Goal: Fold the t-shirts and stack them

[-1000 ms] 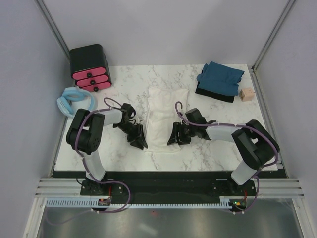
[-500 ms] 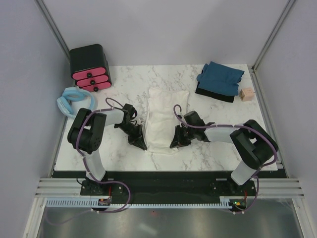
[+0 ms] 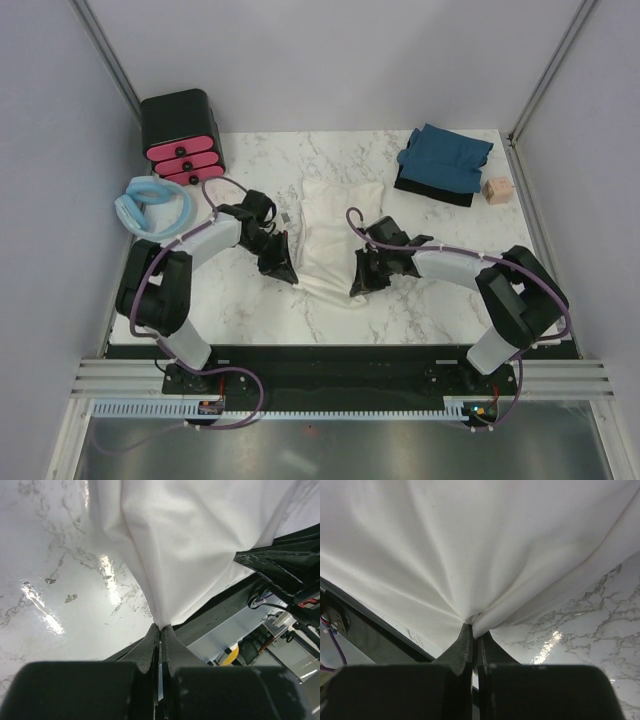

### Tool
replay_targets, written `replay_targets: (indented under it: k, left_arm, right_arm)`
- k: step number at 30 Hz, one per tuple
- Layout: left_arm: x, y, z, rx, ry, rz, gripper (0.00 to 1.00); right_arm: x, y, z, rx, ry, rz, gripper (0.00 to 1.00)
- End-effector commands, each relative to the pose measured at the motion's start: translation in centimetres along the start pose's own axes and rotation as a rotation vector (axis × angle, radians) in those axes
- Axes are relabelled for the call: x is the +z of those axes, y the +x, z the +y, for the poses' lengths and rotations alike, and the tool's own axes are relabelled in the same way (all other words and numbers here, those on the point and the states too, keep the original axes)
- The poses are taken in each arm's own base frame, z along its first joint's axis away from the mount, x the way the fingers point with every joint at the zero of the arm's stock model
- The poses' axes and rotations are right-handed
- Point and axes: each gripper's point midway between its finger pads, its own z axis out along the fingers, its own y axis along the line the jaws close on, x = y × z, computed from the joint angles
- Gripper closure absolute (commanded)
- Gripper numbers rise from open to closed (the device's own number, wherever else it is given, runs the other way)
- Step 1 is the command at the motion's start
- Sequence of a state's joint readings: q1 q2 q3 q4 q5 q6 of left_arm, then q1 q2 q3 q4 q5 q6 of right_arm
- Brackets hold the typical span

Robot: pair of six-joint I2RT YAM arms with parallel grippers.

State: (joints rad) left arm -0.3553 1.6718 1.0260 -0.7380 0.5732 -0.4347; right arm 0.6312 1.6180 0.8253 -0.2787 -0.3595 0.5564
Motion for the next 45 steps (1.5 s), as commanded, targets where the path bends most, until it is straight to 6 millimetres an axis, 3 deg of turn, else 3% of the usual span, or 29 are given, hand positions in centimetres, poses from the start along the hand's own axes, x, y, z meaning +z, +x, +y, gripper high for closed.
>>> replay_targets:
  k: [1,6,10,17,24,28,29,30,31,35,37,40,45]
  left_arm:
    - [-2.8,-2.1,-2.5,0.021,0.022,-0.1,0.98]
    - [-3.8,-3.6,-3.7,0.037,0.033,-0.137,0.98]
    - [-5.1,-5.2,-4.9,0.053,0.025,-0.186,0.98]
    - [-8.2,-9.5,-8.1,0.104,0.029,-0.293,0.98]
    - [-8.7,-13.3,-9.2,0.127,-0.004,-0.341,0.98]
    - [-8.7,-16.4,-10.0,0.142,-0.016,-0.379,0.98]
    - [-8.6,-16.9,-10.1,0.144,-0.02,-0.381,0.98]
    - [-7.6,-17.7,-9.7,0.133,-0.031,-0.368,0.98]
    - [-8.5,-18.9,-10.7,0.149,-0.018,-0.403,0.98]
    - [-7.9,-22.2,-11.6,0.15,-0.011,-0.434,0.98]
    - [-7.4,-23.6,-11.7,0.139,-0.014,-0.446,0.98]
    - [-7.2,-24.9,-11.9,0.136,-0.017,-0.47,0.98]
    - [-5.2,-26.8,-11.4,0.125,-0.014,-0.47,0.98]
  right_arm:
    - [-2.2,-1.7,0.2,-0.054,0.067,-0.032,1.0]
    - [-3.7,-3.5,1.7,-0.07,0.06,-0.062,1.0]
    - [-5.7,-6.4,3.2,-0.091,0.061,-0.132,1.0]
    - [-8.7,-10.5,4.3,-0.101,0.08,-0.213,1.0]
    - [-10.7,-15.7,4.9,-0.113,0.093,-0.322,1.0]
    - [-10.6,-18.5,4.6,-0.129,0.114,-0.353,1.0]
    - [-9.8,-19.0,4.2,-0.125,0.125,-0.343,1.0]
    - [-10.1,-19.9,4.4,-0.13,0.123,-0.36,1.0]
    - [-9.9,-20.5,4.2,-0.146,0.133,-0.367,1.0]
    - [-8.4,-23.0,3.0,-0.157,0.164,-0.371,1.0]
    - [-8.8,-24.7,2.9,-0.158,0.165,-0.403,1.0]
    - [-8.4,-26.4,2.0,-0.155,0.18,-0.417,1.0]
    - [-7.8,-27.9,-0.3,-0.131,0.235,-0.437,1.0]
